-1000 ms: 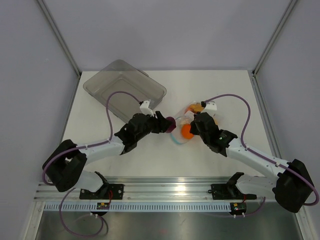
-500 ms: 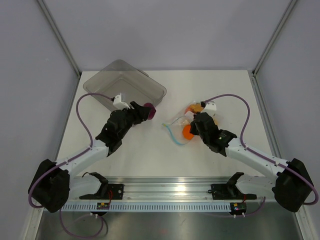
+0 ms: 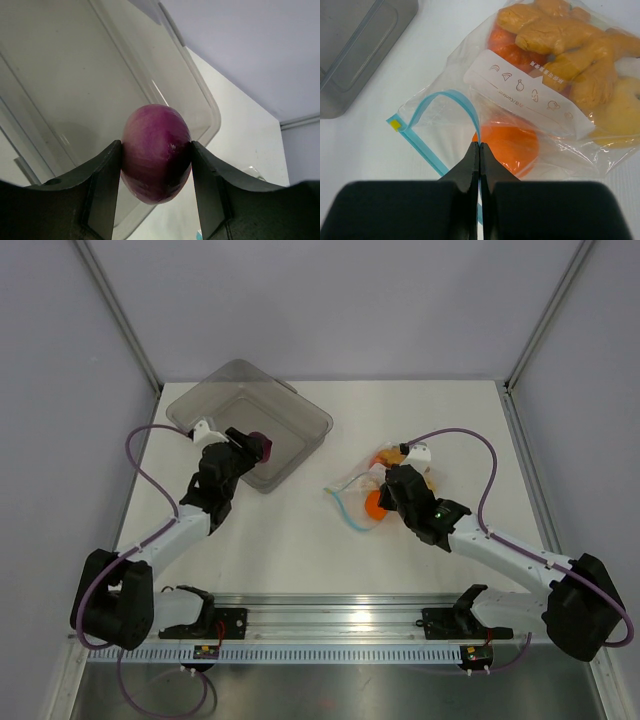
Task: Open the zip-top bag and remove the fake food
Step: Place the fake vegetable in the bin.
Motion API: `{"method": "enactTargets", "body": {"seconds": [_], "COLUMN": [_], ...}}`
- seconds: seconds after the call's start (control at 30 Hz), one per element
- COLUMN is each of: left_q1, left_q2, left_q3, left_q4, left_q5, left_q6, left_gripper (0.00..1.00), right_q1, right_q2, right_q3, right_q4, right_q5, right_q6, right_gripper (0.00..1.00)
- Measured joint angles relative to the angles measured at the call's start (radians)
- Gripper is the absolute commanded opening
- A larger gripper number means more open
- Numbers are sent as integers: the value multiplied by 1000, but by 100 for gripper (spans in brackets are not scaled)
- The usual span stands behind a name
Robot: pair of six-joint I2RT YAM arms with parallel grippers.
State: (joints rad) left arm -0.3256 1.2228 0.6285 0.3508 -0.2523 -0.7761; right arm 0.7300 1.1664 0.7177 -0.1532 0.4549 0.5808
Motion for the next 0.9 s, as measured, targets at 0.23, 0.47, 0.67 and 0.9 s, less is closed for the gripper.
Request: {"method": "enactTargets", "body": {"seconds": [0.23,0.47,0.67,0.9], "left_q1": [41,64,78,93], "left_q2": [110,144,145,137], "left_q3": [61,89,90,80], "left_q4": [-45,-77,-80,-71], "left_q5": [-4,55,101,169], "left_q6": [7,12,11,11], "left_gripper": [40,71,73,73], "right_q1": [-2,-2,-3,-3], "right_q2": [8,8,8,7], "right_q3": [0,0,0,0], "right_q4": [8,10,10,10], "right_q5": [-3,-4,-4,-10], "right_q6": [0,0,0,-15], "right_gripper": [0,0,0,2]}}
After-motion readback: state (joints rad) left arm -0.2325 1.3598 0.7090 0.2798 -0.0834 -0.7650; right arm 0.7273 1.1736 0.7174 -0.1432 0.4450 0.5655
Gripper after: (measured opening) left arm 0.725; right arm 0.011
